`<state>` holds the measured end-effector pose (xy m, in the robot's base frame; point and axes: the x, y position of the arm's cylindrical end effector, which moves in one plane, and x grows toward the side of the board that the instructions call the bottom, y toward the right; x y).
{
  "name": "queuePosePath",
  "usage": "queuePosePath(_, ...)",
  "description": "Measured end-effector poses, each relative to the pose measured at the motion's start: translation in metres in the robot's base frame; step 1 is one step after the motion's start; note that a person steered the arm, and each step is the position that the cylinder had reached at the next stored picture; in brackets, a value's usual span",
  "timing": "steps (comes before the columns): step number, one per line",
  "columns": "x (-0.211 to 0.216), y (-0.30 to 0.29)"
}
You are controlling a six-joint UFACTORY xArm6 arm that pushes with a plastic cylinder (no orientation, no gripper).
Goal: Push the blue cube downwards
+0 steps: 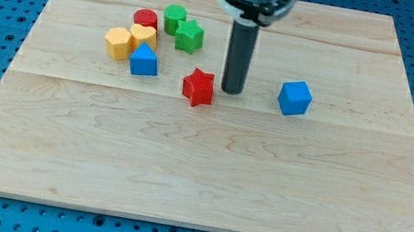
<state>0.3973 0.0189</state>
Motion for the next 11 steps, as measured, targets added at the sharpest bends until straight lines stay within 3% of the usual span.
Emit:
queuePosePath(1,-0.042,0.033)
queuePosePath(2,-0.032,0.075)
queuePosePath(3,0.003,0.081)
queuePosePath(5,0.005,0.081)
queuePosePath(6,-0.022,0.094)
queuePosePath(7,-0.007,0.090)
queuePosePath(8,0.052,0.073)
queuePosePath(9,0.079,0.095)
queuePosePath(10,0.015,0.091)
queuePosePath(11,0.032,0.132)
